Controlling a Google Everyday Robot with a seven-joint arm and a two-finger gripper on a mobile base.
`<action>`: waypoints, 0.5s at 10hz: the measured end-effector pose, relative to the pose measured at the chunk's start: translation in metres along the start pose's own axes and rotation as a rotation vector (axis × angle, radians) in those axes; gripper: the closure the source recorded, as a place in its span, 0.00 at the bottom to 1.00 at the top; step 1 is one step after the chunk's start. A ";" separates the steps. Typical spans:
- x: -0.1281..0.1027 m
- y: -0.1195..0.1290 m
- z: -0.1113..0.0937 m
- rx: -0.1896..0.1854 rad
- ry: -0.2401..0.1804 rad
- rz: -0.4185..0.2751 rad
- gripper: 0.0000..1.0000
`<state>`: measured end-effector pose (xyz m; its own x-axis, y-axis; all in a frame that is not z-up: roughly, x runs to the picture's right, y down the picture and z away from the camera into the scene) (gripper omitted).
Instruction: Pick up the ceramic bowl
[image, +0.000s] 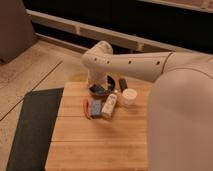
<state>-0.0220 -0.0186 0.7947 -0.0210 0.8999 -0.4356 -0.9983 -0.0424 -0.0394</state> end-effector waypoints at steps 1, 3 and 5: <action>-0.018 -0.015 0.007 0.003 -0.018 0.011 0.35; -0.050 -0.038 0.018 -0.018 -0.062 0.042 0.35; -0.074 -0.055 0.033 -0.075 -0.089 0.088 0.35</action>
<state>0.0325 -0.0687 0.8593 -0.1165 0.9261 -0.3589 -0.9857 -0.1522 -0.0729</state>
